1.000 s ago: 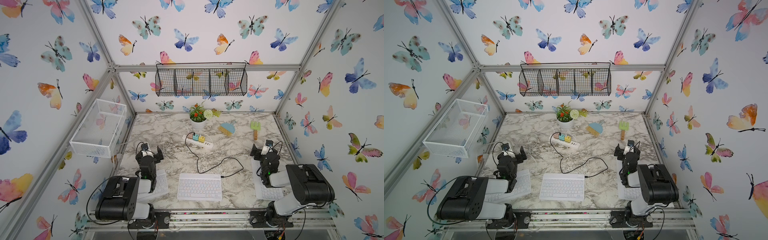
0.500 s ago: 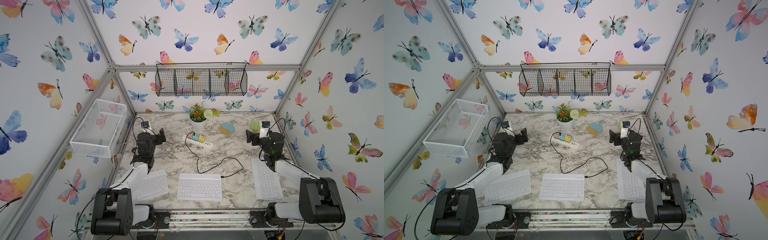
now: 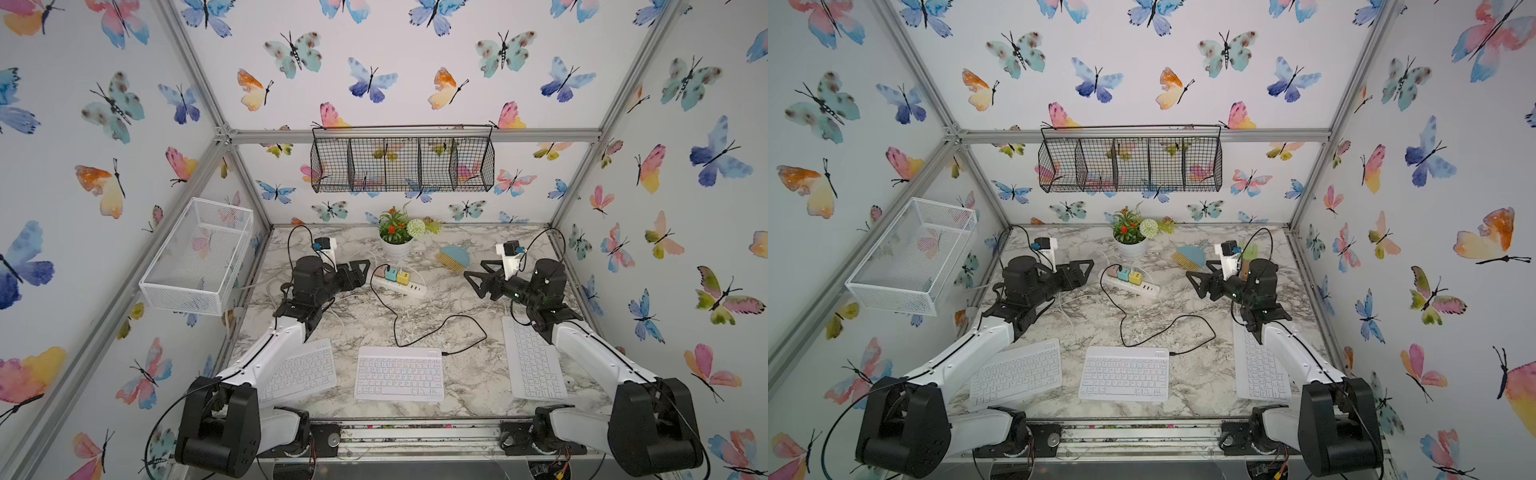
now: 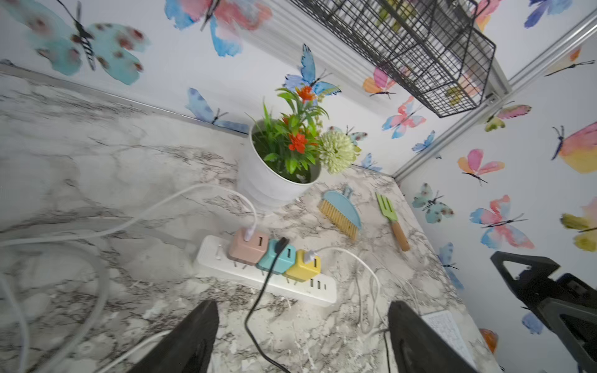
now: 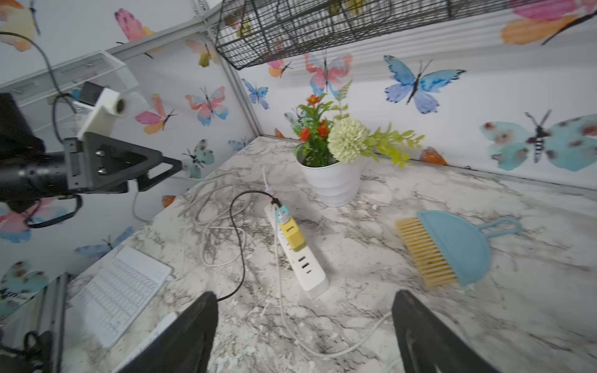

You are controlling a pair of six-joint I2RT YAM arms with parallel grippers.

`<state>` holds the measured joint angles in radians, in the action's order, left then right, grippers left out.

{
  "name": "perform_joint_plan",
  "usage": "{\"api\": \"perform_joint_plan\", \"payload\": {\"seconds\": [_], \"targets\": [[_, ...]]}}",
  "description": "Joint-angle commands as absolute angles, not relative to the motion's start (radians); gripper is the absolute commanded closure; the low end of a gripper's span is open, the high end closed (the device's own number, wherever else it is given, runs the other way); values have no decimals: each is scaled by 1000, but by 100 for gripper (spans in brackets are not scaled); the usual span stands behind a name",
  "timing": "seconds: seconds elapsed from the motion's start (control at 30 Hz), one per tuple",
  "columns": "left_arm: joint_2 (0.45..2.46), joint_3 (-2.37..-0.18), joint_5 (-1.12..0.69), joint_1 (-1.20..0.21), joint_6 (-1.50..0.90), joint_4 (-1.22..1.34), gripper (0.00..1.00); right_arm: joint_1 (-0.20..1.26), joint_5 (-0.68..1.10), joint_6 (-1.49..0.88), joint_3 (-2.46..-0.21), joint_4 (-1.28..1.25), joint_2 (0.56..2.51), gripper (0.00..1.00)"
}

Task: Unplug the wireless keyboard
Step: Remove the plug from the socket.

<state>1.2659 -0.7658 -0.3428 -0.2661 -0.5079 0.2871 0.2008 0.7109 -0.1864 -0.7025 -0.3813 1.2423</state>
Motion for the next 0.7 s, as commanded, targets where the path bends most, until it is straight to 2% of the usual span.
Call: {"api": "perform_joint_plan", "payload": {"seconds": [0.0, 0.13, 0.3, 0.43, 0.67], "targets": [[1310, -733, -413, -315, -661, 402, 18, 267, 816, -239, -733, -393, 1249, 16], [1391, -737, -420, -386, -707, 476, 21, 393, 810, -222, -746, -415, 1311, 20], [1467, -726, -434, -399, -774, 550, 27, 489, 830, -250, -760, -462, 1420, 25], [1529, -728, -439, -401, -815, 589, 30, 529, 857, -268, -793, -484, 1517, 30], [1630, -759, -465, -425, -875, 664, 34, 531, 795, -232, -864, -434, 1659, 32]]}}
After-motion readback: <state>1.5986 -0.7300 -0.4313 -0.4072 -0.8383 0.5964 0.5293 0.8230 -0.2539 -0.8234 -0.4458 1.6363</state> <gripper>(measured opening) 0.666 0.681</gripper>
